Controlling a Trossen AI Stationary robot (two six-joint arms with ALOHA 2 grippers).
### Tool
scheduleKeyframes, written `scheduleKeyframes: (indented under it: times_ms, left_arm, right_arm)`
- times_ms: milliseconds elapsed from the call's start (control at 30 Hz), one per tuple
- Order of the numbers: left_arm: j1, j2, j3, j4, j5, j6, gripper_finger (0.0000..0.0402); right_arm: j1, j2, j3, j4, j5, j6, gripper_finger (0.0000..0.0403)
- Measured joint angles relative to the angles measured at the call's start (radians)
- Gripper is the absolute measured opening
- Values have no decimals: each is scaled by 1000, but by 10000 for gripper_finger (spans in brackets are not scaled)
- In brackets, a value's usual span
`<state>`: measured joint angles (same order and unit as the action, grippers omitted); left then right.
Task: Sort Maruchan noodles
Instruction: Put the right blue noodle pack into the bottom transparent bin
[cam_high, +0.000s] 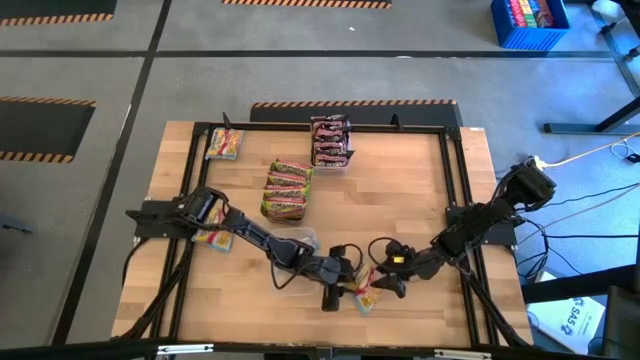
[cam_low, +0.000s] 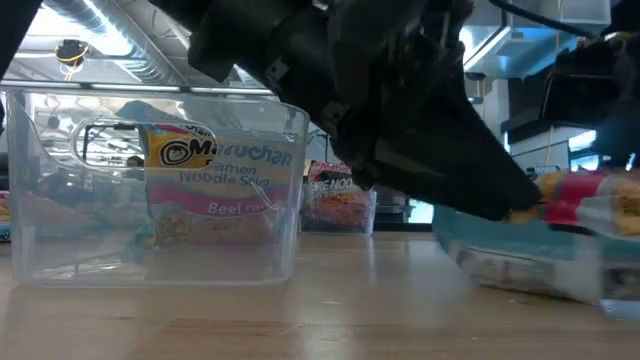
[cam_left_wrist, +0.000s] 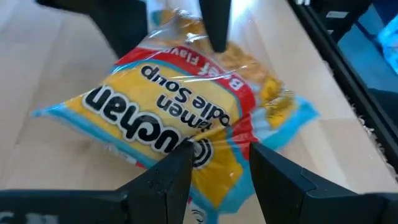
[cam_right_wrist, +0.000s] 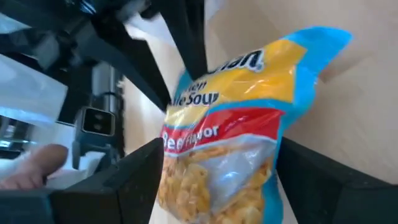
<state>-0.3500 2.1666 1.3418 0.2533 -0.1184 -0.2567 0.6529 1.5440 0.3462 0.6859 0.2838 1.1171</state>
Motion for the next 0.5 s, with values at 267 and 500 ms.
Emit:
scheduleKeyframes:
  times_ms: [267,500]
  left_arm:
    - [-2,0,0,29,-71,33,154]
    - [19,0,0,38,-108,58,154]
  right_arm:
    - [-1,0,0,11,51,-19,280]
    - [0,-1,3,19,5,-18,238]
